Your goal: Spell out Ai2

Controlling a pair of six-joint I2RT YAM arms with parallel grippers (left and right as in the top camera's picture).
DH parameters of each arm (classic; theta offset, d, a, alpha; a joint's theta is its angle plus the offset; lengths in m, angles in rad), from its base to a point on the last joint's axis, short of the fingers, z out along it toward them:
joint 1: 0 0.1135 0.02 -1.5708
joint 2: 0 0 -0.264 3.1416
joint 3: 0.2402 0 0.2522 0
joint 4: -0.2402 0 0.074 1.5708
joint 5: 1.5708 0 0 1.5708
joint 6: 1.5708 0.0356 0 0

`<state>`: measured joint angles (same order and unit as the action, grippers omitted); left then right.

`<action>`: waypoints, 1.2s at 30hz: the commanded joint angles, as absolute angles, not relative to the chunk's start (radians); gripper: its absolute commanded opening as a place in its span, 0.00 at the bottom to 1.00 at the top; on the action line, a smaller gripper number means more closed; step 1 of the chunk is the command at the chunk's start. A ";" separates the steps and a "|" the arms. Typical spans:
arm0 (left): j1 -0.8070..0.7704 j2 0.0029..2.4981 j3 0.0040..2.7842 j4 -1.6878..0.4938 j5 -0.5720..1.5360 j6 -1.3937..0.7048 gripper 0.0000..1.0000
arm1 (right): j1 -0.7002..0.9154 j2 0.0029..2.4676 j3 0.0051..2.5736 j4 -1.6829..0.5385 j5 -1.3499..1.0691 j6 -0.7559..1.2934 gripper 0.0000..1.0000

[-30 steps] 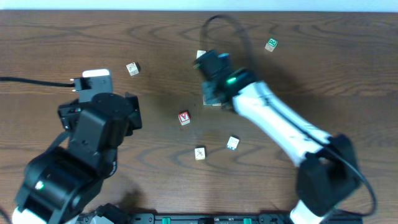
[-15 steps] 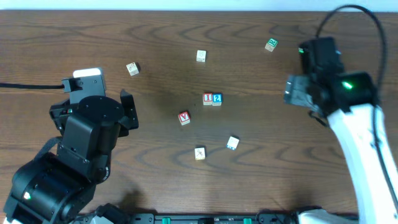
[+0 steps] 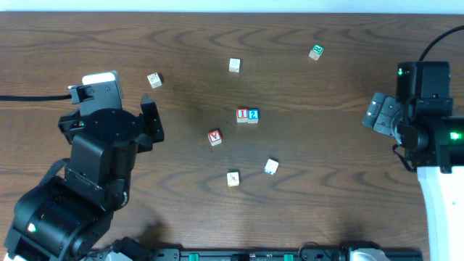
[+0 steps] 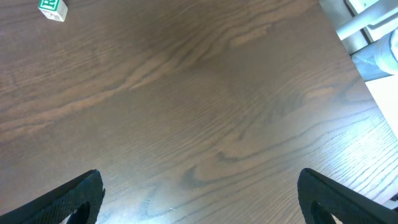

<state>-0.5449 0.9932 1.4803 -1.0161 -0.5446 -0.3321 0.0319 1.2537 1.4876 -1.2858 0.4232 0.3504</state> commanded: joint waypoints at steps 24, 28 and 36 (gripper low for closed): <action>-0.468 1.454 1.493 -0.763 -0.148 -0.088 0.95 | 0.026 1.255 1.483 -1.285 0.437 0.336 0.99; -0.410 1.555 1.493 -0.796 -0.077 -0.089 0.96 | 0.026 1.255 1.483 -1.285 0.437 0.336 0.99; -0.388 1.661 1.470 -0.843 0.022 -0.155 0.91 | 0.026 1.255 1.483 -1.285 0.437 0.336 0.99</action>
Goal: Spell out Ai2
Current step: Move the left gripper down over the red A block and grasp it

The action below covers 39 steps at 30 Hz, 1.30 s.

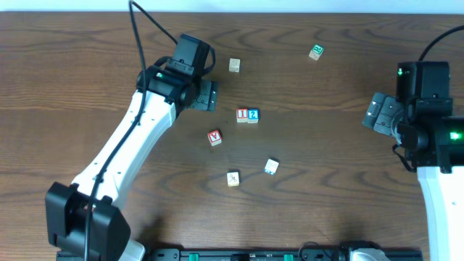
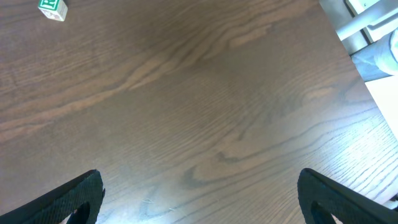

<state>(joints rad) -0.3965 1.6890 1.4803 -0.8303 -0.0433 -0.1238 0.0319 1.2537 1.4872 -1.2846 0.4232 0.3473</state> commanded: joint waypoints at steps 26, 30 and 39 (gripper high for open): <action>-0.531 1.501 0.919 -0.527 0.023 -0.186 0.95 | 0.026 1.255 1.483 -1.285 0.437 0.336 0.99; -0.531 1.538 0.911 -0.486 0.024 -0.179 0.98 | 0.026 1.255 1.483 -1.285 0.437 0.336 0.99; -0.531 1.636 0.911 -0.381 0.079 -0.180 1.00 | 0.026 1.255 1.483 -1.285 0.437 0.336 0.99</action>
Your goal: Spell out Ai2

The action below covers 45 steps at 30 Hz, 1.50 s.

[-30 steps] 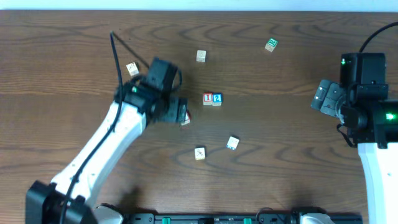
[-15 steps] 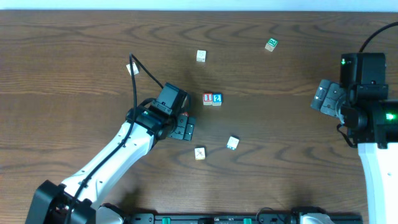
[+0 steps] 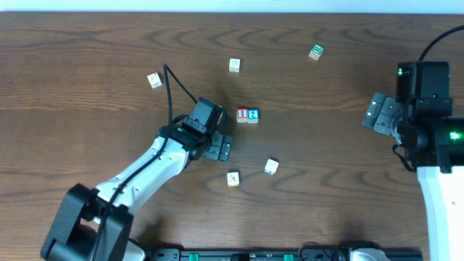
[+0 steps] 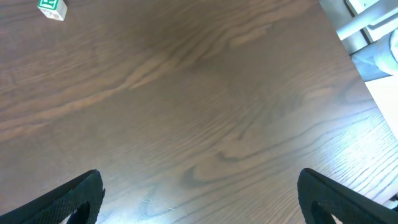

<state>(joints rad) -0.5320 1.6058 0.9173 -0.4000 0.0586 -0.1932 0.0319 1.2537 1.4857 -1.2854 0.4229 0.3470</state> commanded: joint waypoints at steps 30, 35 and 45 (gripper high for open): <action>-0.530 1.746 0.911 -0.213 0.019 0.257 0.67 | 0.026 1.255 1.483 -1.285 0.437 0.336 0.99; -0.530 1.746 0.911 -0.233 0.020 0.258 0.58 | 0.026 1.255 1.483 -1.285 0.437 0.336 0.99; -0.530 1.746 0.911 -0.280 0.017 0.170 0.41 | 0.026 1.255 1.483 -1.285 0.437 0.336 0.99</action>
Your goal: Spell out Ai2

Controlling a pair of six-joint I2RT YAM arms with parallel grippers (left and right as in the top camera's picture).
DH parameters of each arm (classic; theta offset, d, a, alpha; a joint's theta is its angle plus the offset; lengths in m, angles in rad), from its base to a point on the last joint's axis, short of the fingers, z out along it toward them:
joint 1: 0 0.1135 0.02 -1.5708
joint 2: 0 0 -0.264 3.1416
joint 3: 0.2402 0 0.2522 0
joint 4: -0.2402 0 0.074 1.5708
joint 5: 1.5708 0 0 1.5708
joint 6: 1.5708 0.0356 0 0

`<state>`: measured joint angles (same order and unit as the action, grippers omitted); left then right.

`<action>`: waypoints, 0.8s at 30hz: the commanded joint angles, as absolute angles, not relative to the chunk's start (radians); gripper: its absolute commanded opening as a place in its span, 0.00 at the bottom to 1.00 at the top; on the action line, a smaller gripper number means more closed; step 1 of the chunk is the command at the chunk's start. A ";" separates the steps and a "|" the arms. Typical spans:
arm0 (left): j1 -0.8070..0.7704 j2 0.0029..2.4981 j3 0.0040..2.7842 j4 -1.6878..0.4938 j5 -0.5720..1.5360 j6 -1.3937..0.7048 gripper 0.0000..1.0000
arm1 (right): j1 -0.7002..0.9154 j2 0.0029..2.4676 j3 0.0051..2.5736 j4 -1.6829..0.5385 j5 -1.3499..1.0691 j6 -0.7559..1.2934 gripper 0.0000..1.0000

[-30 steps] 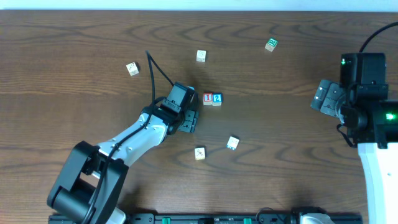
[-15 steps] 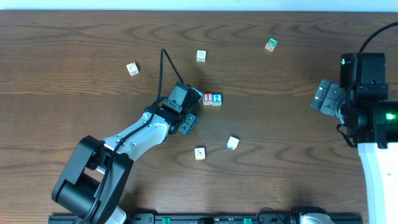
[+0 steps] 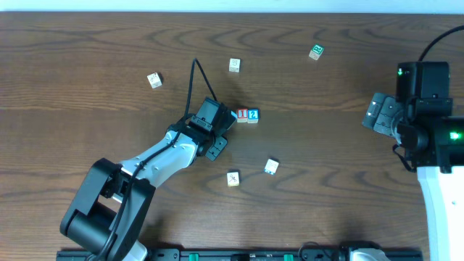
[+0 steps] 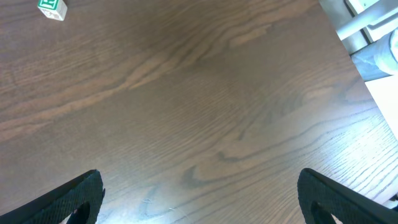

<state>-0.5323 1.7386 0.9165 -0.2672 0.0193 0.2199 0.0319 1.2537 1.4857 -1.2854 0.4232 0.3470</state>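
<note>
The red "i" block (image 3: pixel 242 114) and the blue "2" block (image 3: pixel 253 114) stand side by side at mid-table. My left gripper (image 3: pixel 220 133) lies just left of them, its black body covering the table there. The red "A" block does not show in any view, and I cannot see how the left jaws stand. My right gripper (image 3: pixel 377 116) hangs at the right side of the table, far from the blocks. In its wrist view the right gripper (image 4: pixel 199 202) is wide open over bare wood.
Spare blocks lie scattered: a green one (image 3: pixel 316 51) (image 4: pixel 52 9) at the far right, pale ones at the back (image 3: pixel 234 65) and back left (image 3: pixel 154 80), and two (image 3: pixel 233 177) (image 3: pixel 271 167) in front of the pair. The right arm's base (image 3: pixel 435 181) fills the right edge.
The left gripper has shifted up and slightly right, from below and left of the "i" block to right beside it. The "A" block stays hidden. The right arm has not moved.
First the left arm was folded at the left, with the "A" block lying alone below and left of the "i2" pair. Then its gripper reached over the table's back. Later it covered the "A" block's spot, and now it sits beside the "i" block.
</note>
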 commanded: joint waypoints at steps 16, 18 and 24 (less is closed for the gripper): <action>-0.530 1.746 0.911 -0.241 -0.241 -0.763 0.39 | 0.026 1.255 1.483 -1.285 0.437 0.336 0.99; -0.530 1.746 0.911 -0.230 -0.263 -0.837 0.33 | 0.026 1.255 1.483 -1.285 0.437 0.336 0.99; -0.530 1.746 0.911 -0.202 -0.273 -0.872 0.38 | 0.026 1.255 1.483 -1.285 0.437 0.336 0.99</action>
